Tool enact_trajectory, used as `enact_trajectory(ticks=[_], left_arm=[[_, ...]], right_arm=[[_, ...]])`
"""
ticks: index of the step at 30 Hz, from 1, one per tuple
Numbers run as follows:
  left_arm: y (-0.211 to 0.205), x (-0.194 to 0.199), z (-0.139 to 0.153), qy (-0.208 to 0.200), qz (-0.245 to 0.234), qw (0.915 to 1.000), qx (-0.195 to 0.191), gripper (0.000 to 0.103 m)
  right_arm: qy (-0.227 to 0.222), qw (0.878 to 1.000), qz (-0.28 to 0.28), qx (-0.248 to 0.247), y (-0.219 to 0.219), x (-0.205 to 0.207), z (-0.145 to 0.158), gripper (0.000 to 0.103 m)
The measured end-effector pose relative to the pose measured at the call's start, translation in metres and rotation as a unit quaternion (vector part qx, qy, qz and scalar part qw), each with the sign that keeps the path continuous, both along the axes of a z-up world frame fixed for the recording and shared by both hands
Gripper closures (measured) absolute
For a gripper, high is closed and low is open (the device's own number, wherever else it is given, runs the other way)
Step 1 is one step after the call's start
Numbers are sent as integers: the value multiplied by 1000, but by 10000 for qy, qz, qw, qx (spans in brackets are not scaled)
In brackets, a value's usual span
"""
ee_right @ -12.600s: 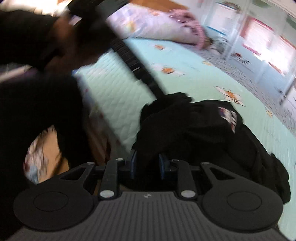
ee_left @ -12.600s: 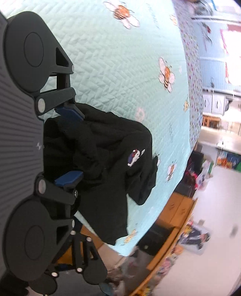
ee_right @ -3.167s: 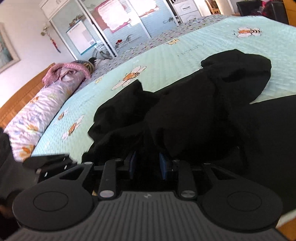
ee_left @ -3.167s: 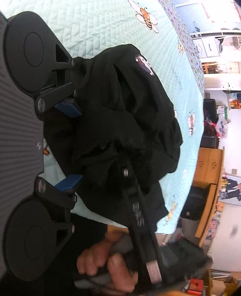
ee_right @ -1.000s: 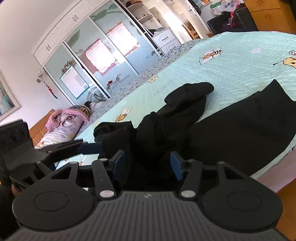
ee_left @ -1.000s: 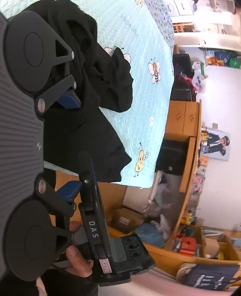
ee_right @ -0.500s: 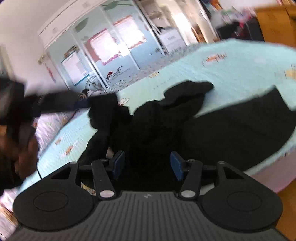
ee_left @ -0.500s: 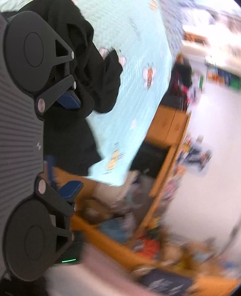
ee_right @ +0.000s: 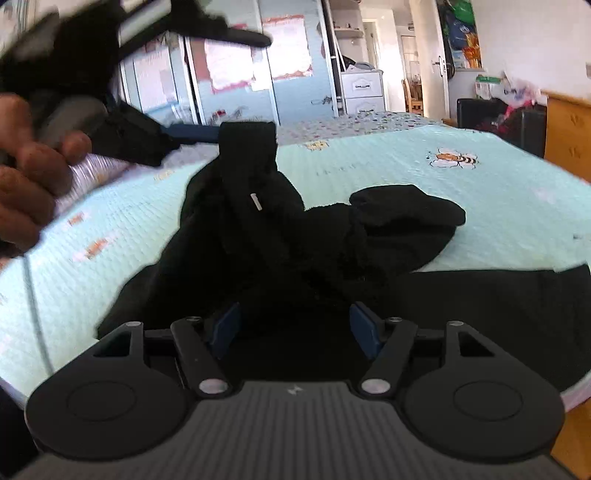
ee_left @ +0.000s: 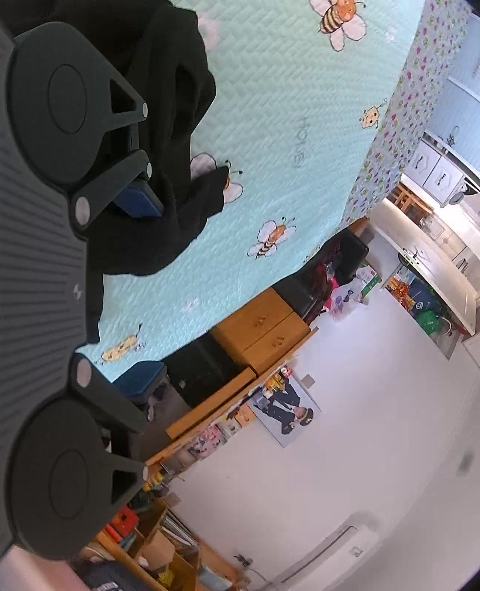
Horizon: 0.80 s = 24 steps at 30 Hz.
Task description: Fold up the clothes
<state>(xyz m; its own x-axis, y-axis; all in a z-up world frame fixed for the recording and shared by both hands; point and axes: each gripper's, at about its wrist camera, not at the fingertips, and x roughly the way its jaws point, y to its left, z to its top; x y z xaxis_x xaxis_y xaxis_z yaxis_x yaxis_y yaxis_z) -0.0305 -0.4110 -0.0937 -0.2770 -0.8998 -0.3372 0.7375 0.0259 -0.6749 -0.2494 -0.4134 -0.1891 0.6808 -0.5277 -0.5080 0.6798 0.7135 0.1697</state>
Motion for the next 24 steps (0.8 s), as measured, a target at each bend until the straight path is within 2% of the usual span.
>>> enact_trajectory(ticks=[5,6,7,8,12,14,16,17,18,20,21,23,24], left_arm=[[2,-4,2,-119,-24,9999,68,17],[3,-3,1,-125,-18,9999,86,17],[5,0,0,-123,-12,9999,97,17],[6,2,-1,-143,-5,9998,101,17],[15,6,2,-330,21,9994,61,17],[21,7,6,-417,13,9991,11,17],[31,6,10,-531,-29,9985,-105,17],[38,4,11,-576,-55,9982,-163,17],[46,3,12,-617,-92,9978,-214,17],[63,0,11,-713,-184,9969,-268,17],[71,-2,10,-760,-230,9964,-288,17],[77,-5,3,-800,-302,9961,-227,16],[79,-7,-1,-813,-336,9960,-183,16]], right_arm=[[121,9995,-126,-247,-16,20,-5,36],[100,9994,-194,-285,-20,21,-7,49],[-9,9997,-181,-133,-27,19,-7,65],[-118,9998,-167,20,-34,16,-6,96],[-644,9979,120,-2,-36,-10,26,96],[-1056,9923,489,429,-42,-26,42,96],[-1576,9784,623,1183,-57,-41,51,97],[-1837,9671,651,1637,-66,-49,51,97],[-2166,9502,697,2131,-74,-56,49,97],[-2997,8945,691,3245,-89,-75,38,97],[-3372,8615,703,3730,-93,-83,30,97],[-3722,8124,329,4477,-100,-98,5,93],[-3666,8007,-42,4737,-104,-105,-11,87]])
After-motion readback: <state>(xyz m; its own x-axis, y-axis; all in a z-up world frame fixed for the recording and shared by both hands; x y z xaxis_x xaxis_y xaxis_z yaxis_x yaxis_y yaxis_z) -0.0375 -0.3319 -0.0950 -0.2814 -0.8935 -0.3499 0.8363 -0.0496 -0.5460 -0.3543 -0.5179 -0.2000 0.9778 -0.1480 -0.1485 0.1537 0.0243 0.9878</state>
